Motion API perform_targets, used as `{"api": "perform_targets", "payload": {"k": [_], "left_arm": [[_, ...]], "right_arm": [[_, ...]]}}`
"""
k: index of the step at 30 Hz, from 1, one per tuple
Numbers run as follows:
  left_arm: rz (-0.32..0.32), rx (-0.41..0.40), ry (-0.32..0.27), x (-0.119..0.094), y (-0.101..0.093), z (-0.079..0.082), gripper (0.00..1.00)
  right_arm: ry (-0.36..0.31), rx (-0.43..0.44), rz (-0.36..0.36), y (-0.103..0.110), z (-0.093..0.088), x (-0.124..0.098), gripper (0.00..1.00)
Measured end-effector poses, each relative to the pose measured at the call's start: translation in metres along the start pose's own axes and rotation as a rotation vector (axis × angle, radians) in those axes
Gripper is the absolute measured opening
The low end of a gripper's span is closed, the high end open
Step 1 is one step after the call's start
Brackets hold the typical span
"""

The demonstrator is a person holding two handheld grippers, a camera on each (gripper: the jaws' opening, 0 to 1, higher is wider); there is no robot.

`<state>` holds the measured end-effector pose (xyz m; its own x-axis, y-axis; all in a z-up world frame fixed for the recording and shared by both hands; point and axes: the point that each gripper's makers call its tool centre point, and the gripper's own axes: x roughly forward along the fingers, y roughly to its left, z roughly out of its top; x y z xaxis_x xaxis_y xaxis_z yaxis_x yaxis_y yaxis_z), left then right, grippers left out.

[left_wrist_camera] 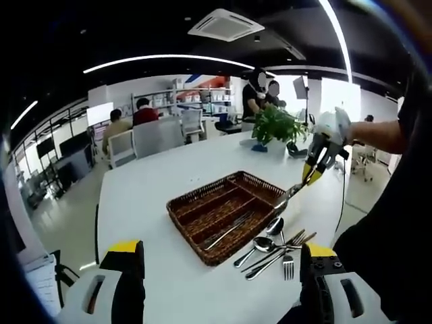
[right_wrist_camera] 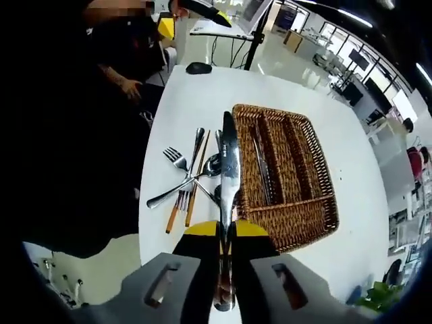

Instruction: Arrange the knives, forks, and spoons in their matching storage slots by inserting each utensil handle-first until every utensil is classified and aligned in the correct compartment

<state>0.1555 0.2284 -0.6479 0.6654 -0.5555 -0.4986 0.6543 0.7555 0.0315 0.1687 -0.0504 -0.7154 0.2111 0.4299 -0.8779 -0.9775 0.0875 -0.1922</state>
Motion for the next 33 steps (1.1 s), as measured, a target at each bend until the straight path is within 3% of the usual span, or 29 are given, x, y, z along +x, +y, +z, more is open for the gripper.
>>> {"api": "perform_targets", "payload": {"k": [13,33], "left_arm": [[-0.007,0.014,-0.017,-0.001,-0.005,0.005,1.0],[-0.004,0.007,-0.017,-0.003,0.001,0.001,1.0]], "right_arm": [[-0.003,-0.034,-0.03,-0.002,0.009,-0.015,0.02],[-0.006,-0.051,-0.018,-0.007,0.017,-0.011,0.02]]}}
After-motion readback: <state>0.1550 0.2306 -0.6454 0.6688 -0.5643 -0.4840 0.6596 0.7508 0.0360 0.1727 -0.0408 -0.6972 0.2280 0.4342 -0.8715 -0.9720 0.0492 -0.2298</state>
